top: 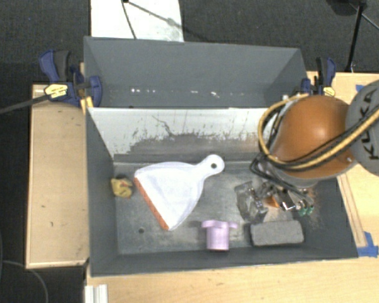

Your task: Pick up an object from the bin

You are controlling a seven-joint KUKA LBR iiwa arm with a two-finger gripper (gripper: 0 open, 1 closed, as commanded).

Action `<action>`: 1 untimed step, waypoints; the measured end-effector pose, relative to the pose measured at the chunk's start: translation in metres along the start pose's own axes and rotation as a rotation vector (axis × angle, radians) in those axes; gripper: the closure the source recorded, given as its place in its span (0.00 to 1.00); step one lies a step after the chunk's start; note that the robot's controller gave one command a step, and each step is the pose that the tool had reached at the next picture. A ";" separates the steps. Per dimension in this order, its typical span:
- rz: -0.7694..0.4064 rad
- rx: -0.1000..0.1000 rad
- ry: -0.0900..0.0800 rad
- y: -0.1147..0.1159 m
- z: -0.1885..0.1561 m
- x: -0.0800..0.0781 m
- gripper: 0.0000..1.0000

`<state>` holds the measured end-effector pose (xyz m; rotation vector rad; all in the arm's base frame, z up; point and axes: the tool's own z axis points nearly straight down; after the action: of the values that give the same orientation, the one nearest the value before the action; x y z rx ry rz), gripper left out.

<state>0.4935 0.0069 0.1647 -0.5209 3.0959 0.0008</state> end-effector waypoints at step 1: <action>0.146 0.001 -0.002 -0.016 -0.036 0.004 0.00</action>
Offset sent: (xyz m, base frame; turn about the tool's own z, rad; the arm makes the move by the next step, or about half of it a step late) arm 0.0000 0.0000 0.0000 0.0000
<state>0.4950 -0.0099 0.2005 -0.2942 3.1232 -0.0002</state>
